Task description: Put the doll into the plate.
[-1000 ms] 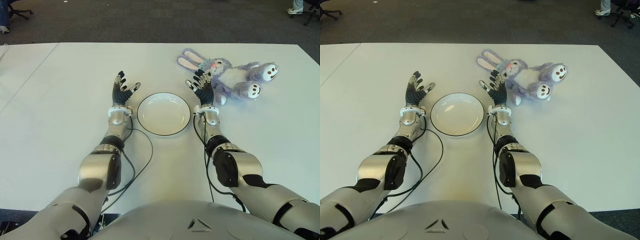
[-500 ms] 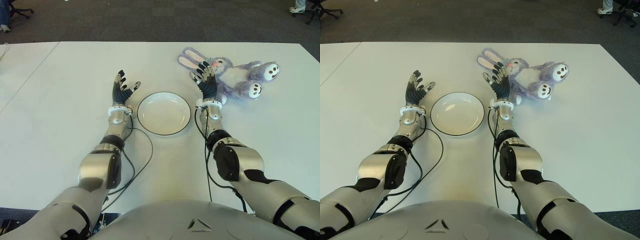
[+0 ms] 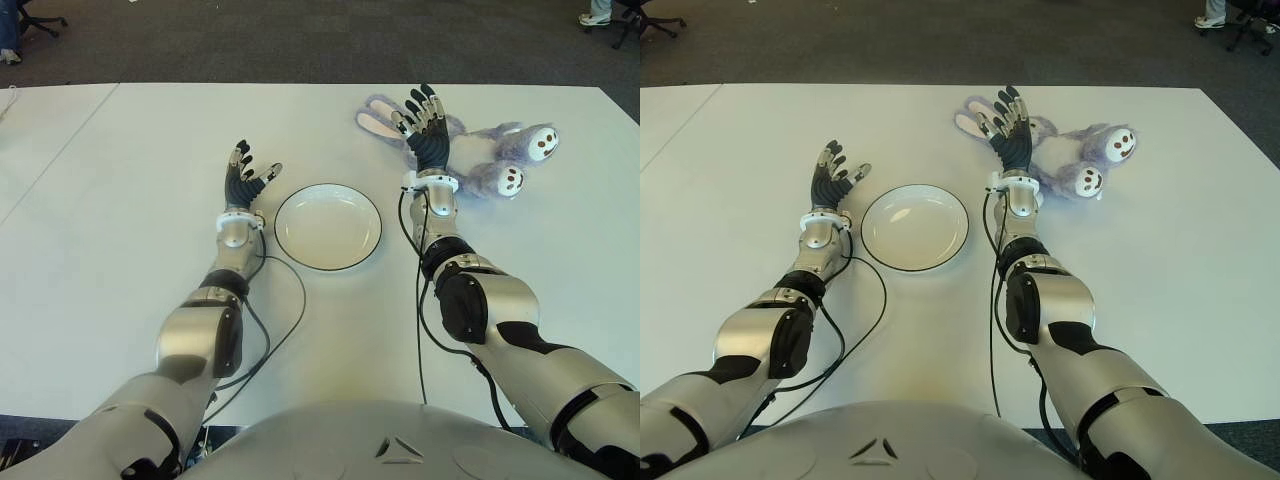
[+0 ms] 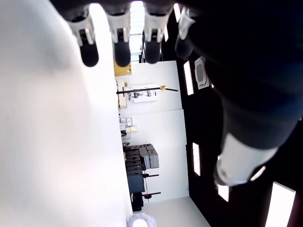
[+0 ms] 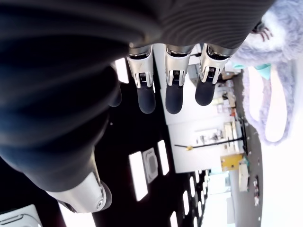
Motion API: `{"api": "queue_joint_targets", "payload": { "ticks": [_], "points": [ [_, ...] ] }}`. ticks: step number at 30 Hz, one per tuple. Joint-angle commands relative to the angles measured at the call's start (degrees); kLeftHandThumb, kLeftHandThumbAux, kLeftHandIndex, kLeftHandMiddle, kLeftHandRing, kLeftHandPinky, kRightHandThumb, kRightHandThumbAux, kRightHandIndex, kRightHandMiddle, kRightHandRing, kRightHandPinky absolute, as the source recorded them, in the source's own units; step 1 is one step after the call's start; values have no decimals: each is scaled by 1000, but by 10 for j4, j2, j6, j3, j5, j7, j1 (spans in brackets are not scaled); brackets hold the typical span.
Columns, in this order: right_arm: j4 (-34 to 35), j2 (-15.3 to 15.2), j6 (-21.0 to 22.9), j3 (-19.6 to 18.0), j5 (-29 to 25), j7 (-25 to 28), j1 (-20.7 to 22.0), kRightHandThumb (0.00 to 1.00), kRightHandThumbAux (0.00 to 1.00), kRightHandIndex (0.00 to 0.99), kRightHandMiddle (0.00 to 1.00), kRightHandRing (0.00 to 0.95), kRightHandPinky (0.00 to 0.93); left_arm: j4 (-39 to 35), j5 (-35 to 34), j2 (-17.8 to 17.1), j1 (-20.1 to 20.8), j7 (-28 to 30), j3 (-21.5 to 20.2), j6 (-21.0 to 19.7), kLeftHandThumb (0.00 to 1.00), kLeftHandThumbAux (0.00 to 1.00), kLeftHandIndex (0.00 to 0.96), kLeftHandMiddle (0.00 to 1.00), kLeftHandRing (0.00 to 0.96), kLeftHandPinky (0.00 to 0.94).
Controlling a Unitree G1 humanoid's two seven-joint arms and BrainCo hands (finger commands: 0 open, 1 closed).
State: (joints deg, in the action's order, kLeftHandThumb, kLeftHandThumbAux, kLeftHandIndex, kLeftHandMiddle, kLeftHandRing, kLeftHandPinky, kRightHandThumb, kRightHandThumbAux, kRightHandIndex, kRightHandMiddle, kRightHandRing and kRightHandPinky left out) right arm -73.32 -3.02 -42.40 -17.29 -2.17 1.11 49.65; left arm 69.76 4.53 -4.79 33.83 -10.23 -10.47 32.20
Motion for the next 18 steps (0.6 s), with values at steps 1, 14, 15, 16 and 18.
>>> {"api": "queue_joint_targets", "payload": {
  "ticks": [1, 14, 15, 16, 18],
  "points": [
    [-9, -27, 12, -1, -4, 9, 34, 392, 779, 86, 123, 105, 111, 84, 4, 32, -117, -7, -1, -101, 44, 734, 67, 87, 91, 104],
    [-5, -67, 9, 11, 7, 12, 92, 337, 679, 63, 89, 85, 91, 84, 1, 32, -117, -5, -4, -96, 57, 739, 62, 82, 88, 115],
    [-5, -68, 6, 13, 9, 11, 95, 322, 667, 60, 83, 80, 87, 84, 1, 32, -117, -5, -4, -96, 57, 742, 63, 84, 91, 119],
    [-5, -71, 4, 15, 11, 10, 97, 318, 664, 59, 82, 79, 85, 84, 2, 32, -117, -4, -4, -97, 57, 742, 63, 84, 91, 120],
    [-5, -72, 3, 17, 12, 9, 99, 312, 660, 57, 80, 78, 84, 84, 1, 32, -117, -4, -4, -97, 58, 742, 62, 85, 92, 122]
  ]
}}
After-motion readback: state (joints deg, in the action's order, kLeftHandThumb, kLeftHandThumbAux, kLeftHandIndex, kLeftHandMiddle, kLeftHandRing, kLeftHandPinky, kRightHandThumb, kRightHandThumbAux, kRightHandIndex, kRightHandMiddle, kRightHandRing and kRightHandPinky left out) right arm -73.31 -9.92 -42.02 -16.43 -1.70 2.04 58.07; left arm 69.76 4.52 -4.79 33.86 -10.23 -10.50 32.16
